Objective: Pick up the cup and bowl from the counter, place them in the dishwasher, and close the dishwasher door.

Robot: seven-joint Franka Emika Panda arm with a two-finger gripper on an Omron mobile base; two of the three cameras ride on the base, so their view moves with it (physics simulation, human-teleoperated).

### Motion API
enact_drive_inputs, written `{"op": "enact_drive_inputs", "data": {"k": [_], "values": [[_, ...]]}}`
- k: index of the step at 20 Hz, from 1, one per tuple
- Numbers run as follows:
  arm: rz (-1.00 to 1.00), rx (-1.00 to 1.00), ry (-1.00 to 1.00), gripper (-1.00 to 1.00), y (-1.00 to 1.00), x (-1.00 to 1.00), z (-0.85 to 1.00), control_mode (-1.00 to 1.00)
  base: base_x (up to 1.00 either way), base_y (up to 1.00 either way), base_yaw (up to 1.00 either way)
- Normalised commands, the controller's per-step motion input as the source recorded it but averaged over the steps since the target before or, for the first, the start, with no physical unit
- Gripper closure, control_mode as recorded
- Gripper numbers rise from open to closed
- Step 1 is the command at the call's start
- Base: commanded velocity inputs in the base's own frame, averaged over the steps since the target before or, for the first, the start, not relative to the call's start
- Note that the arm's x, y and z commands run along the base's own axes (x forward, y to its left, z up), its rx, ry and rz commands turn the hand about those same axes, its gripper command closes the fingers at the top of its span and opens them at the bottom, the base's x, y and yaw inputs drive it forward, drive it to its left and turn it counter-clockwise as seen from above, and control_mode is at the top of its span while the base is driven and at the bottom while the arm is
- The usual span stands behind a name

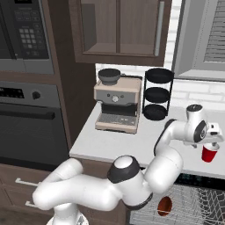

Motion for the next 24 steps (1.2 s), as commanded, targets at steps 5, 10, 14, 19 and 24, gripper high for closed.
{"op": "enact_drive_inputs", "data": {"k": [5, 10, 14, 19, 24], "values": [[0.00, 0.00, 0.00, -1.00, -0.25, 0.14, -0.19, -1.00, 0.00, 0.00, 0.00], [0.01, 0.00, 0.01, -1.00, -0.12, 0.04, -0.14, -1.00, 0.00, 0.00, 0.00], [0.00, 0.00, 0.03, 1.00, 0.00, 0.00, -0.04, -1.00, 0.00, 0.00, 0.00], [0.00, 0.00, 0.00, 1.00, 0.00, -0.01, 0.00, -1.00, 0.00, 0.00, 0.00], [0.00, 0.00, 0.00, 1.00, 0.00, -0.05, 0.00, -1.00, 0.00, 0.00, 0.00]]}}
